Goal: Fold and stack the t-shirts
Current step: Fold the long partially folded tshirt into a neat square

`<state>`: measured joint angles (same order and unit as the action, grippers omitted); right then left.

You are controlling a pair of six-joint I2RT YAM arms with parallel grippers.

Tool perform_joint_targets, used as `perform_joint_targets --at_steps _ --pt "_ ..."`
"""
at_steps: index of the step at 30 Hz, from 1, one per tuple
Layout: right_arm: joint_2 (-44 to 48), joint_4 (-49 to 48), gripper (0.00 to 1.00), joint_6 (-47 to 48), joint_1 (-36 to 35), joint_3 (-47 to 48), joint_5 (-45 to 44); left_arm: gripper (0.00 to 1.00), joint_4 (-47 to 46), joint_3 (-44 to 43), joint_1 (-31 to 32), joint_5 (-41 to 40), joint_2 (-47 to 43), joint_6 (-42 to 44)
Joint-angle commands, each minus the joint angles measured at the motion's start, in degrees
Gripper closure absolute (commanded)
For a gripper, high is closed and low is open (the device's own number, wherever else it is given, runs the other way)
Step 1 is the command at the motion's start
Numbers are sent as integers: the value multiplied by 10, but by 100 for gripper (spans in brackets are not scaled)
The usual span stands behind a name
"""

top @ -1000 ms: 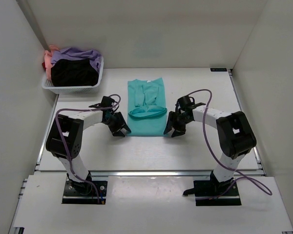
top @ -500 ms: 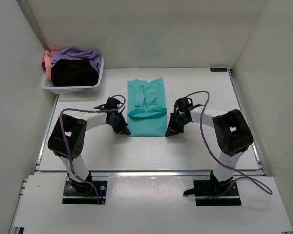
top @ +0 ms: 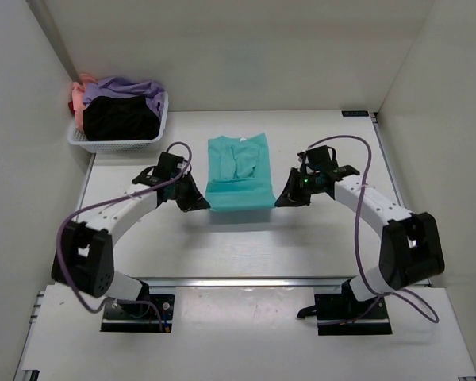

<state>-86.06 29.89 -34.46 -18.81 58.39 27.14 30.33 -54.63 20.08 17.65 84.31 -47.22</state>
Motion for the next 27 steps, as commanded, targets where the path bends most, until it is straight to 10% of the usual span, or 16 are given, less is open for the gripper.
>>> perform_joint_targets --at_steps 1,16,27 --pt "49 43 100 4 -14 -13 7 100 37 30 9 16 -85 -16" --pt "206 112 100 -40 -25 -79 46 100 98 126 14 49 -239 -54" --pt "9 135 100 40 30 109 52 100 37 -60 -35 73 -27 -44"
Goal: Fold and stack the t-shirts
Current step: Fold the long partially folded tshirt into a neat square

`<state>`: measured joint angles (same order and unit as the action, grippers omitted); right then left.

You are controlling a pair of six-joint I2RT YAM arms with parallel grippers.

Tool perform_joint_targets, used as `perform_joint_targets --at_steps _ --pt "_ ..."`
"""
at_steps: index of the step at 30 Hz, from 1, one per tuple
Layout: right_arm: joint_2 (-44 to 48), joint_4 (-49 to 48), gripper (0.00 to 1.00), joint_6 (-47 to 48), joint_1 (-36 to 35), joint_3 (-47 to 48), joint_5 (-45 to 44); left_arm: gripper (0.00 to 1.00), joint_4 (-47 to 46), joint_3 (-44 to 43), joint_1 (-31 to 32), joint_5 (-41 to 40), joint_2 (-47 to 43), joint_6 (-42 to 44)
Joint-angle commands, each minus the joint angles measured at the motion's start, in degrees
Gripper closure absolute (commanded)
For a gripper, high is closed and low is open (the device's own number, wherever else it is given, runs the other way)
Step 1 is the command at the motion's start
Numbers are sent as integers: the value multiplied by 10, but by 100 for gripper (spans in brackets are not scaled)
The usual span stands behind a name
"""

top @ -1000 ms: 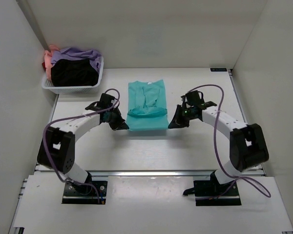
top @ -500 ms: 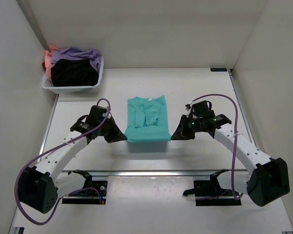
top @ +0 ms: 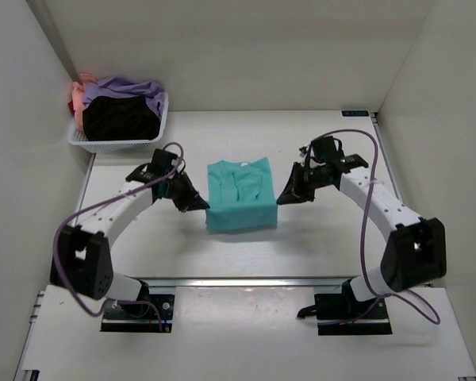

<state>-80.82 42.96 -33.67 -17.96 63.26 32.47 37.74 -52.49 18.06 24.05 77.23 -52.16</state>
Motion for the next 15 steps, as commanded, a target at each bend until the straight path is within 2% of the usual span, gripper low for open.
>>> perform_joint_targets --at_steps 1,3,7,8,9,11,12,13,15 --pt "-58 5 100 35 25 90 6 100 -41 -101 -15 13 81 7" --pt "-126 2 100 34 39 144 11 100 -47 -176 -23 13 137 5" --pt "-256 12 100 48 56 323 3 100 -41 -292 -50 1 271 15" --pt "-311 32 100 53 56 392 -5 90 -52 -327 -59 10 287 13" --pt "-364 52 100 53 61 426 -19 70 -56 -359 -68 8 320 8" --pt "-437 90 88 55 63 579 -39 64 -88 -398 -83 26 364 -4" --pt "-482 120 79 55 64 645 -49 61 -86 -421 -88 30 388 -13" --pt "-521 138 70 63 70 682 -55 49 -94 -433 -94 35 409 -17" --pt "-571 192 63 65 72 792 -64 48 -97 -459 -103 42 426 -24"
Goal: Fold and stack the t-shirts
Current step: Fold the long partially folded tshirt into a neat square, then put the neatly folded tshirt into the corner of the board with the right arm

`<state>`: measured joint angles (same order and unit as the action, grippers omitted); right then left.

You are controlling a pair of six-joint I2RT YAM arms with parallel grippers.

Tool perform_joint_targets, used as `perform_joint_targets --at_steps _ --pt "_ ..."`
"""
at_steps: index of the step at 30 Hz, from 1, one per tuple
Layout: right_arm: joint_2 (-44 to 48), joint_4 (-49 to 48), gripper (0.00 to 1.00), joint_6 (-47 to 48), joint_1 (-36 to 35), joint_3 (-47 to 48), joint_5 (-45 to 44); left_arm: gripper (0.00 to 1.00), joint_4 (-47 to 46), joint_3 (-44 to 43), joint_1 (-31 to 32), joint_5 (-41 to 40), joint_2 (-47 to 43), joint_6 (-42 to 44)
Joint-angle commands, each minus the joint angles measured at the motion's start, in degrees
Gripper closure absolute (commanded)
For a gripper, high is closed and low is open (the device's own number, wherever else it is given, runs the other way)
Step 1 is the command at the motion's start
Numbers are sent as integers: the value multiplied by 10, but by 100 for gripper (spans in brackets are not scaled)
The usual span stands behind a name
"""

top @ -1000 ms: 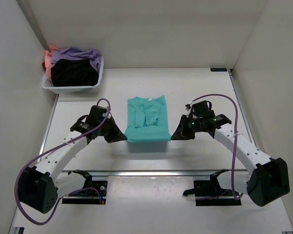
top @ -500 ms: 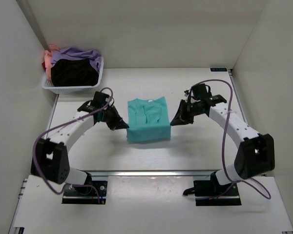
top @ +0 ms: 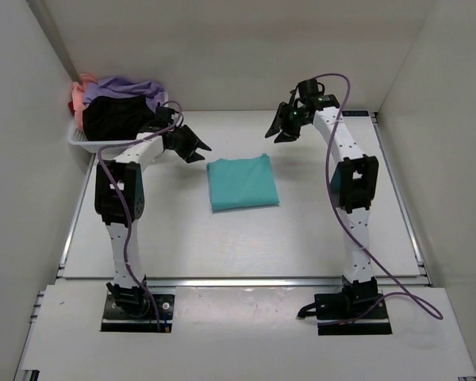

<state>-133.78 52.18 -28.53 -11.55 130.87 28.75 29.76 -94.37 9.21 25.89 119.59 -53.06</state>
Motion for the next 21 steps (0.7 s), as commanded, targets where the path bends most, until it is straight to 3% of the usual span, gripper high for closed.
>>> perform_joint_targets --at_steps 1,5,13,21 --pt "-68 111 59 23 11 133 -30 47 -19 -42 -9 27 7 -17" --pt "-89 151 55 81 -2 160 -60 47 -30 -11 2 22 -12 -18" --pt "-47 94 44 147 -42 -19 -110 53 -26 90 38 22 -52 -2" --pt "-67 67 43 145 -89 -74 -118 53 -6 116 14 9 -123 7"
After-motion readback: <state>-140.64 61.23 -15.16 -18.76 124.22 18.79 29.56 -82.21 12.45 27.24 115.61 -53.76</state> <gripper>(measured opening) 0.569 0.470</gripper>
